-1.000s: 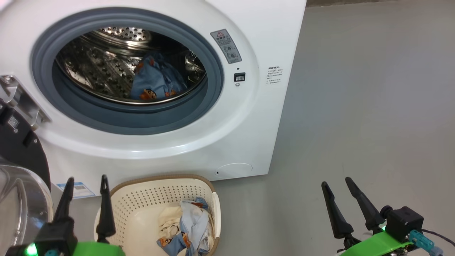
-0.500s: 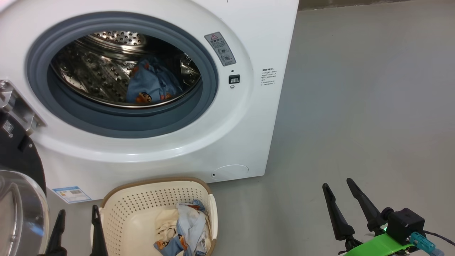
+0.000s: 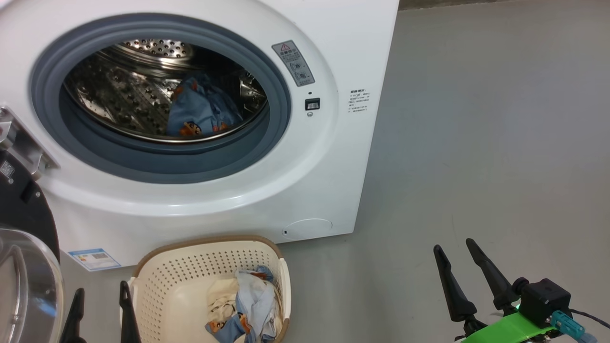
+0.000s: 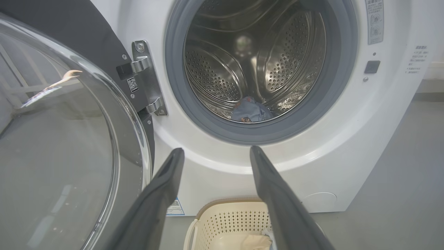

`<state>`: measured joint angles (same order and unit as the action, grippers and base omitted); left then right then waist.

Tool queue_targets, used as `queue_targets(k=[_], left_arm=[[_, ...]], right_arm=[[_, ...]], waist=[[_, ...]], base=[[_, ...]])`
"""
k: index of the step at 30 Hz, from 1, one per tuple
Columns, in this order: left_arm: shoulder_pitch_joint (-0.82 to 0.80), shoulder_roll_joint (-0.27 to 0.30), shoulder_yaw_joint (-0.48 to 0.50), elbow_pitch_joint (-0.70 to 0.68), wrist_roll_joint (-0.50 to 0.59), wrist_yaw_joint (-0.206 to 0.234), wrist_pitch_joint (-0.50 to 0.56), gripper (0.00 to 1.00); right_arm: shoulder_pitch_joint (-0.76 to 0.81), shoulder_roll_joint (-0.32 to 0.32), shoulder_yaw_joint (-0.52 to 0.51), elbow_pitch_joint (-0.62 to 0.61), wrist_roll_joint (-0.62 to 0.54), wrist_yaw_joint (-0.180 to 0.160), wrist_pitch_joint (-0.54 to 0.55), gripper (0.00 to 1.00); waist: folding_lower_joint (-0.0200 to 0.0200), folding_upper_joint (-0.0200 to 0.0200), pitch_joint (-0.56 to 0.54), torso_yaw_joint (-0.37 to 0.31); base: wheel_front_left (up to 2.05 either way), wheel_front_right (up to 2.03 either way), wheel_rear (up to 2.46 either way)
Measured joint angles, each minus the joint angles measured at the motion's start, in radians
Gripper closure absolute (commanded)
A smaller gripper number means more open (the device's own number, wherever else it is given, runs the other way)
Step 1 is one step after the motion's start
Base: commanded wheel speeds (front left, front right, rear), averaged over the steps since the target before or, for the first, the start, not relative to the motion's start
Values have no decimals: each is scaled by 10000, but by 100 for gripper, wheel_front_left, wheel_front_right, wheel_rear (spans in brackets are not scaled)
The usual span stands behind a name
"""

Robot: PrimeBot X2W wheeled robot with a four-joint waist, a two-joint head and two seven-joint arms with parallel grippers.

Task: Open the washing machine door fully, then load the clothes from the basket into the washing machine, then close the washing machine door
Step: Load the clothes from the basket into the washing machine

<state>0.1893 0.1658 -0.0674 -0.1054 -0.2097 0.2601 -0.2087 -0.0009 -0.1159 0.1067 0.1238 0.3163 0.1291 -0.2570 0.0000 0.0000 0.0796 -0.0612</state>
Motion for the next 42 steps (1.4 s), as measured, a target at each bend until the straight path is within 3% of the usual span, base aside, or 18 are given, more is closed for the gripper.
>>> queue_targets(k=[25, 36, 42], left_arm=[[-179, -6, -148, 134, -128, 82, -75, 0], [-2360, -113, -435, 464, -247, -119, -86, 0], [-3609, -232, -654, 1442, -420, -464, -86, 0]], right_arm=[[-195, -56, -182, -169, -73, 0, 0, 0], [-851, -50, -151, -468, -67, 2, 0, 0], [-1291, -59, -151, -658, -65, 0, 0, 0]], waist=[[0, 0, 711, 21], [0, 0, 1948, -71], [0, 0, 2761, -236]], base=[[0, 0, 0], [0, 0, 0], [0, 0, 0]])
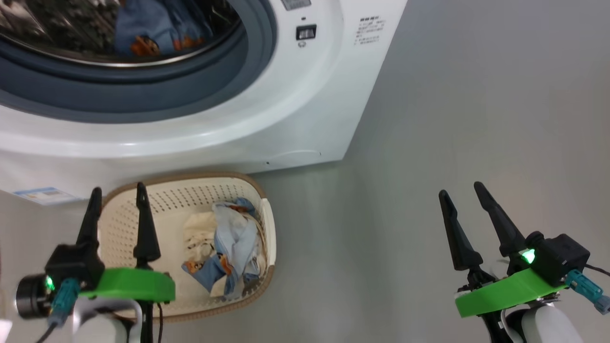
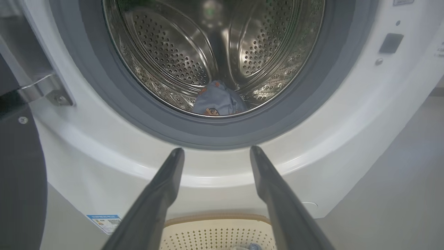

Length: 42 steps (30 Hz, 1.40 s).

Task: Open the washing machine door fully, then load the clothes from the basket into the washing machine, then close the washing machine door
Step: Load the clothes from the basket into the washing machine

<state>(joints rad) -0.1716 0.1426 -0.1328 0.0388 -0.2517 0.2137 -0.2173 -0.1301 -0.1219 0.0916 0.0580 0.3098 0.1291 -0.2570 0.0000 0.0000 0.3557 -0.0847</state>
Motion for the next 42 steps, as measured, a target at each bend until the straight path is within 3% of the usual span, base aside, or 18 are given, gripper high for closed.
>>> queue_targets(k=[25, 42], left_arm=[[-4751, -460, -115, 6190, -1078, -1195, 130, 0], [-6459, -731, -236, 10167, -1593, -2046, 111, 0]], right_arm=[[-1231, -31, 196, -631, -94, 0, 0, 0], [-1603, -35, 221, -729, -169, 0, 0, 0]], waist=[[0, 0, 3718, -763], [0, 0, 4755, -809]], base=[[0, 0, 0], [0, 0, 0]])
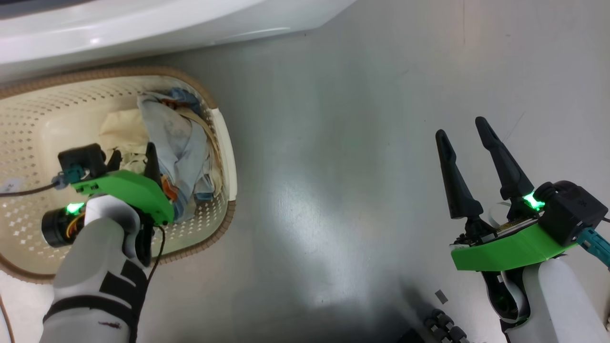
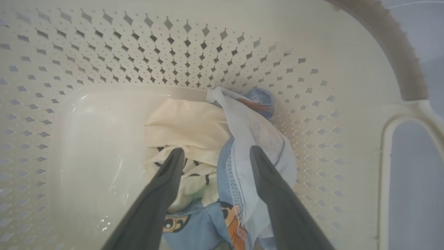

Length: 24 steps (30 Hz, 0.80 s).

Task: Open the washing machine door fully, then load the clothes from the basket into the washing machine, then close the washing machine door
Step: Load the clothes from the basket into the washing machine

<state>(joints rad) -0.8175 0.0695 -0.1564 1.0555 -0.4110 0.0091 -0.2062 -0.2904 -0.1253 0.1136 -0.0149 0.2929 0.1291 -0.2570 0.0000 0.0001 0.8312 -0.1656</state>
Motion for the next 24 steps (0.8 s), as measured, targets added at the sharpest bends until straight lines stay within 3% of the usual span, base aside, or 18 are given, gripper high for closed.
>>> queue_targets(k=[12, 24], left_arm=[[-709, -255, -284, 1409, -337, -681, 215, 0], [-1355, -278, -662, 2057, -249, -518, 754, 0]], right_arm=[[-79, 13, -2, 8, 0, 2, 0, 0], [-202, 46, -6, 6, 2, 2, 0, 0]], waist=[[0, 0, 356, 45], [0, -1, 706, -91]], base=[[0, 0, 0], [0, 0, 0]])
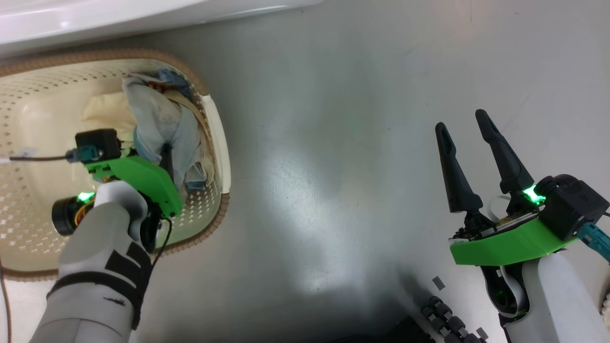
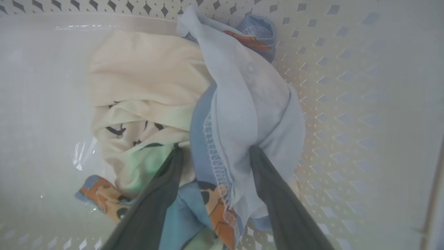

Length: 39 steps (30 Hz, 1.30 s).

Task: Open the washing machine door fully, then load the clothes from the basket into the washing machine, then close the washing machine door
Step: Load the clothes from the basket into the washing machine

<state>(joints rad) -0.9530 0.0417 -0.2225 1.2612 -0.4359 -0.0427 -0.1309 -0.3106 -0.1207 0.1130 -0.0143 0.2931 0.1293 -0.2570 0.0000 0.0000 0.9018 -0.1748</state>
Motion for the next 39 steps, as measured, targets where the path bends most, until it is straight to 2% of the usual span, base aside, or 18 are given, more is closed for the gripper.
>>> queue_targets(k=[9, 10, 11, 12, 17, 30, 35, 39], left_arm=[[-207, 142, -96, 171, 21, 487, 355, 0], [-227, 178, -115, 182, 23, 535, 378, 10], [-261, 219, -115, 201, 21, 579, 453, 64], [-297, 247, -75, 219, -10, 663, 464, 100], [-311, 349, -140, 265, -6, 740, 341, 100], [244, 295, -163, 174, -125, 631, -1035, 100], [916, 284, -73, -454, -140, 543, -1170, 100], [1707, 313, 169, -1860, -113, 566, -1170, 100]], right_arm=[[-17, 77, 73, -4, 0, -2, 0, 0], [-19, 88, 81, -4, 0, -2, 0, 0], [-19, 105, 86, -2, 0, -2, 0, 0], [-19, 119, 88, -2, 0, -2, 0, 0], [-22, 163, 90, -2, 0, -2, 0, 0], [-19, -33, 94, 173, -2, 0, 0, 0], [35, -81, 130, 353, 0, -2, 0, 0], [88, -136, 169, 435, 6, -2, 0, 0]], waist=[[0, 1, 227, -244], [0, 0, 242, -272], [0, 0, 251, -297], [0, 0, 252, -316], [0, 0, 161, -340], [0, 0, -911, -25], [0, 0, -1585, 146], [0, 0, -2157, 302]], base=[[0, 0, 0], [0, 0, 0], [0, 0, 0], [0, 0, 0], [0, 0, 0], [0, 0, 0], [0, 0, 0], [0, 0, 0]])
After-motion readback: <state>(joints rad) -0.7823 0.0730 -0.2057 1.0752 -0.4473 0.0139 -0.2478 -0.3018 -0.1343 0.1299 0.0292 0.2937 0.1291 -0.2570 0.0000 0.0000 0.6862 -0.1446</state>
